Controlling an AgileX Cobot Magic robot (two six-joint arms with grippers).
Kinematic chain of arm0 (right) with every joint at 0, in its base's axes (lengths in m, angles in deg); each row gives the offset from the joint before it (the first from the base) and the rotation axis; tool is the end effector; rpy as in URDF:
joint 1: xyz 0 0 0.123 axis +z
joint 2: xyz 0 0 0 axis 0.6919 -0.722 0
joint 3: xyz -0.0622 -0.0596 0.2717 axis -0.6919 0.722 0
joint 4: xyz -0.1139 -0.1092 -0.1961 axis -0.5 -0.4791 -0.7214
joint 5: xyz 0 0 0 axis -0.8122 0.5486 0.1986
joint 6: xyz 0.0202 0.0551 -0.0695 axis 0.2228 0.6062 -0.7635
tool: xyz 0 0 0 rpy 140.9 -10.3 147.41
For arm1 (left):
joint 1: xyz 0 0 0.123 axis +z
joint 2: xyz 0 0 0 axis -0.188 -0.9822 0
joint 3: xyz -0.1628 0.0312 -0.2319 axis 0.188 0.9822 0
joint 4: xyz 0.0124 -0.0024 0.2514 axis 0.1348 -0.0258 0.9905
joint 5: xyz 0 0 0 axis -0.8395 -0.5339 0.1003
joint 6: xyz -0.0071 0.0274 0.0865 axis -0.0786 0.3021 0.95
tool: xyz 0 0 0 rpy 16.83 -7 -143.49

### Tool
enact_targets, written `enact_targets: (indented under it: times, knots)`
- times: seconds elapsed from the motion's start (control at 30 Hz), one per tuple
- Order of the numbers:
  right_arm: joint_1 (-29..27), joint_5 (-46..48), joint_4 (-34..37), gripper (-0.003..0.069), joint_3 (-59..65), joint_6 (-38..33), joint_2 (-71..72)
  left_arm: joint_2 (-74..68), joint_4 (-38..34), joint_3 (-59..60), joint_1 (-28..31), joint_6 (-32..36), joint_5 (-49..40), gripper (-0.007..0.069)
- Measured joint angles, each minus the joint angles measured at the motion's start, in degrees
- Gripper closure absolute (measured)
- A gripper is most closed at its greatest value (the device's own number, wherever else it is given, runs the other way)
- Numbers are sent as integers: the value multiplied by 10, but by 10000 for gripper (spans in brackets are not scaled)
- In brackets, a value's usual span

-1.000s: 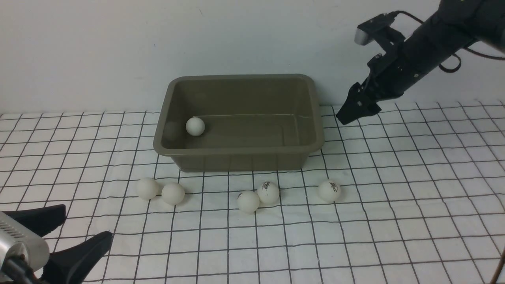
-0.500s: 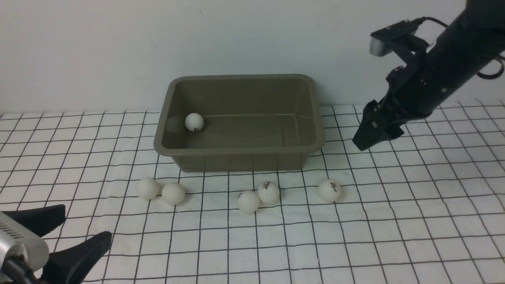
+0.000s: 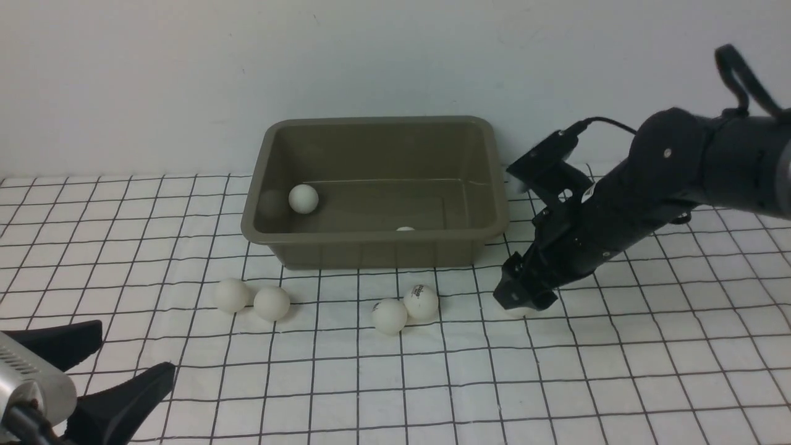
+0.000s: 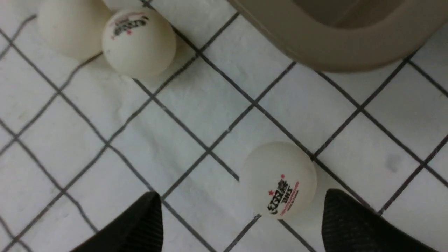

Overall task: Put the table tennis balls into the box on the white checkered tablecloth.
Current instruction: 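Reach for and grasp a ping pong ball on the table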

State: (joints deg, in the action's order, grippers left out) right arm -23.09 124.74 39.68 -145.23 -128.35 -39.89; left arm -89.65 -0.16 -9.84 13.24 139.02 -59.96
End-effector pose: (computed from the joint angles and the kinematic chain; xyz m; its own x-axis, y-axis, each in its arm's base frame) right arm 0.3372 0.1535 0.2044 -0.6387 -0.6437 -0.4216 -0.7367 0.6697 0.0938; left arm 0.0922 -0.0366 0.2848 -0.3335 0.1820 -0.9250 0.4479 0.8940 0.0144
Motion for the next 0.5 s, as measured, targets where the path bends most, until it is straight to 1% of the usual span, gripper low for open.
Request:
enact_targets:
  times: [0.17, 0.23, 0.33, 0.5]
  knots:
    - [1, -47, -11, 116, 0, 1, -58, 0, -1, 0, 0, 0, 0, 122]
    - [1, -64, -11, 137, 0, 1, -65, 0, -1, 0, 0, 0, 0, 122]
    - [1, -73, -11, 202, 0, 1, -68, 0, -1, 0, 0, 0, 0, 122]
    - [1, -75, -11, 351, 0, 1, -68, 0, -1, 0, 0, 0, 0, 122]
